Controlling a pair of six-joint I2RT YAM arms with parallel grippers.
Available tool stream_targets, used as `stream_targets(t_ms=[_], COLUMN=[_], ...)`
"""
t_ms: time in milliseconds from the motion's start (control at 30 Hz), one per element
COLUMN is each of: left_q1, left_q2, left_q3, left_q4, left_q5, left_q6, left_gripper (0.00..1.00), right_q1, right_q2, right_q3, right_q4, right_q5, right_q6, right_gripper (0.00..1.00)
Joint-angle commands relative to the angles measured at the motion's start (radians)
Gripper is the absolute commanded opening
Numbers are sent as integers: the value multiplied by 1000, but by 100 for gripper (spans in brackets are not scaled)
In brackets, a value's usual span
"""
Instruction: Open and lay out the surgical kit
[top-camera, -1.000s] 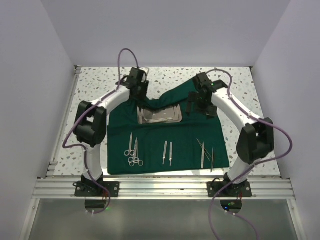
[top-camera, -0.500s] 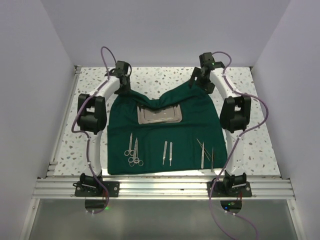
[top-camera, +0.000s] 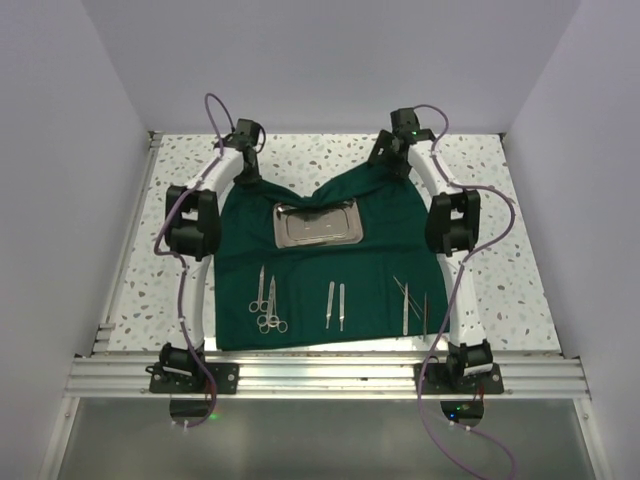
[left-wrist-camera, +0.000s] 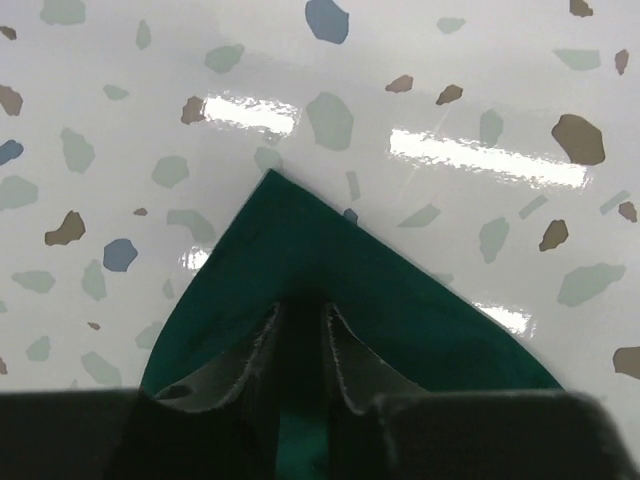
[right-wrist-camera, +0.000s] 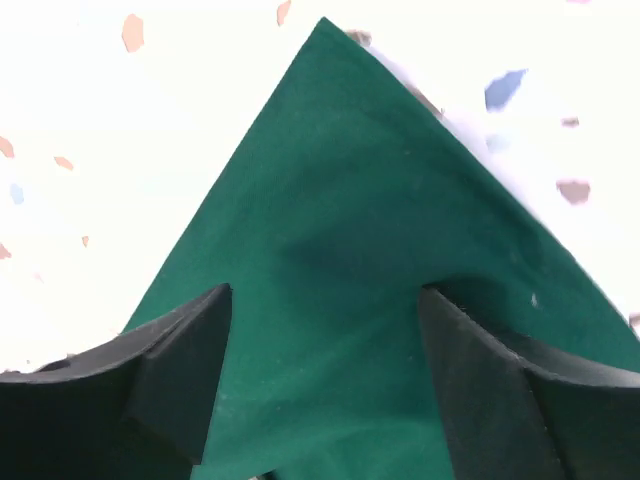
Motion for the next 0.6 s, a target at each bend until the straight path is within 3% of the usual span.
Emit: stream_targets(t_ms=[0, 33, 67, 133, 167, 267, 300, 567], left_q1=[23, 28, 39, 52, 62, 98, 117, 178], left_q2=[101, 110, 129, 143, 147, 161, 161, 181], left_q3=[24, 25, 33, 41, 42, 58, 62, 139], left_q4=[-94, -93, -94, -90, -85, -77, -73, 15], left_q5=[-20, -20, -18, -6, 3, 6, 6, 44], left_q6=[-1, 2, 5, 5, 5, -9, -21, -52], left_gripper=[21, 14, 0, 0, 0, 0, 0, 0], right_q1=[-8, -13, -27, -45, -67, -113, -120, -229], right_q2=[110, 124, 144, 155, 159, 169, 169, 124], right_q3=[57, 66, 66, 51, 40, 45, 53, 19], right_q4=[21, 17, 15, 24, 27, 27, 18, 14], right_q5=[5, 9, 12, 9, 11, 11, 25, 69], right_q6=[23, 29, 43, 58, 66, 98, 108, 190], right_gripper=[74, 58, 50, 36, 22, 4, 0, 0])
